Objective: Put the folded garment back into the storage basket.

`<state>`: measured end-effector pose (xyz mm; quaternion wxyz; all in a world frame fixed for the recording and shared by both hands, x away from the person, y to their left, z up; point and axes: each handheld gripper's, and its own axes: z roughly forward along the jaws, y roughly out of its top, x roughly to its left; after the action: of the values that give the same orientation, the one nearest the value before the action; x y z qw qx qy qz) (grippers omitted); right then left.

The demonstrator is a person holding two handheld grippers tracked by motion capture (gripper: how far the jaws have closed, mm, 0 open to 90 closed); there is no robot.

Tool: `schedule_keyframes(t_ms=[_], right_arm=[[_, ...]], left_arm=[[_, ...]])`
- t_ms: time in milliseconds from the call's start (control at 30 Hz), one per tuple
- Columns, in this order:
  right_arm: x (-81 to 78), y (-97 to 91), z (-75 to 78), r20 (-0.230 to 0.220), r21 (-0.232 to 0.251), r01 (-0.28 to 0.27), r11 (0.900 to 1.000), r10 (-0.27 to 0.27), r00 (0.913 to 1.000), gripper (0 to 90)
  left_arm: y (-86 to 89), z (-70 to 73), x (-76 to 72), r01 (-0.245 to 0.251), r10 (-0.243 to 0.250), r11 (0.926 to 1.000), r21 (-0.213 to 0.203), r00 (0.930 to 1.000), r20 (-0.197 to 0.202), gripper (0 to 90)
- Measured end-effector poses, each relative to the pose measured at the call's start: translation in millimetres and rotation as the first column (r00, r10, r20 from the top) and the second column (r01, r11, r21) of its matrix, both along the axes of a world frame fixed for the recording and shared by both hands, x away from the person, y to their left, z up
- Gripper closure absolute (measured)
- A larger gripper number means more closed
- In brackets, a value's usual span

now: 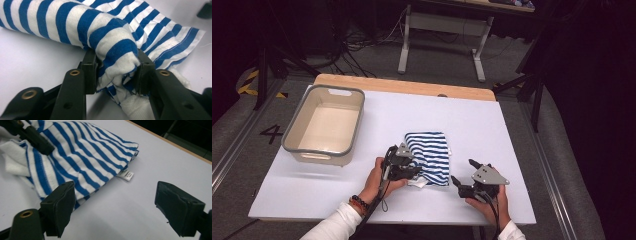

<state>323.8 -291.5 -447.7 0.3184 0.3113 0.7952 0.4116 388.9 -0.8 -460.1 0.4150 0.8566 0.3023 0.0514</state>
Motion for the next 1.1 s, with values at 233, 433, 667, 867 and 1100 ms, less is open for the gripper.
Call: schedule_keyframes(t_ms=[233, 433, 667, 867, 1100], right_arm=[[26.3, -0.2, 20.3, -0.004, 0.055, 0.012, 0.9984, -0.012, 0.9999, 16.5], [60.4, 15.1, 26.2, -0.067, 0.071, -0.002, 0.9975, 0.006, 0.9977, 15.6], [96.3, 37.8, 20.9, -0.148, 0.076, -0.035, 0.9965, 0.046, 0.9879, 13.9], [125.2, 64.6, 9.2, -0.235, 0.058, -0.070, 0.9958, 0.082, 0.9685, 10.5], [148.2, 83.7, -9.6, -0.337, 0.034, -0.103, 0.9941, 0.108, 0.9354, 6.0]], left_arm=[[6.5, 3.4, 0.3, 0.028, -0.028, 0.9994, 0.022, 0.9996, 0.006, 66.4], [19.1, 4.7, -2.7, 0.044, -0.044, 0.9985, 0.032, 0.9990, -0.001, 66.5], [30.5, 5.5, -4.1, 0.060, -0.060, 0.9972, 0.044, 0.9981, -0.009, 66.3], [33.9, 4.8, -4.2, 0.064, -0.063, 0.9971, 0.042, 0.9979, -0.011, 66.1], [33.1, 3.6, -5.6, 0.066, -0.067, 0.9963, 0.055, 0.9977, 0.012, 65.7]])
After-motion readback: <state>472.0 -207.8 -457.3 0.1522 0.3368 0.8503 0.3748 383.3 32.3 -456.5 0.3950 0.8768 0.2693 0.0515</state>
